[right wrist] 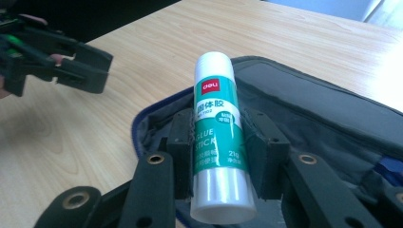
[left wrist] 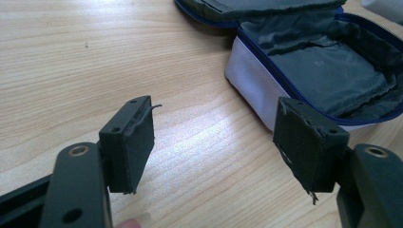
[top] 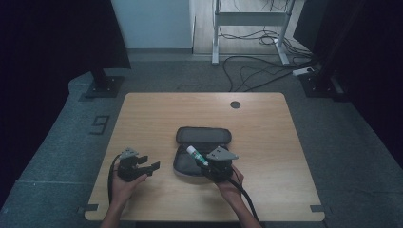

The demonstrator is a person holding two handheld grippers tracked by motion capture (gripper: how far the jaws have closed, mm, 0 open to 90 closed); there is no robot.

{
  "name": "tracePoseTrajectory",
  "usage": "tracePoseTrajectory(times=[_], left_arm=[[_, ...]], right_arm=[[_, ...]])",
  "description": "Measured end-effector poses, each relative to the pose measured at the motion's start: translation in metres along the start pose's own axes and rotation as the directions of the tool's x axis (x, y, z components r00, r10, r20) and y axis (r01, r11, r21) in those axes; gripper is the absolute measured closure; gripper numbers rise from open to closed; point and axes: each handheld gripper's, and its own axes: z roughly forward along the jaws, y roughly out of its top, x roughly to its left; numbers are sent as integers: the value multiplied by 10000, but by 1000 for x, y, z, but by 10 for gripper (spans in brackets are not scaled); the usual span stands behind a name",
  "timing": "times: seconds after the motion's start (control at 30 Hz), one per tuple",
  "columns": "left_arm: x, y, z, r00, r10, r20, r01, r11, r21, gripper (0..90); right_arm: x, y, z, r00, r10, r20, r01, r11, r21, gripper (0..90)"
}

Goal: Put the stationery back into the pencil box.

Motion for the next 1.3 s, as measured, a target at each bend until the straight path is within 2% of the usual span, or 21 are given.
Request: tracePoseTrajectory(times=[0.33,0.63,1.0,1.3], left_arm=[[-1,0,1,10000,42,-21,-42,10000,18,305],[-2,-1,4,10000,87,-14,-87,9998,151,304],[-2,-3,7,9999,104,-21,-103,9997,242,303],[-3,-3,7,9999,117,-28,-116,9996,272,303]], right_arm=[[-15,-3,3,9993,280,229,-282,9996,86,650],[-27,-14,17,9985,407,368,-429,9972,612,650],[-34,-24,29,9980,300,559,-367,9917,1232,648],[-33,-28,35,9980,38,634,-144,9858,1673,645]])
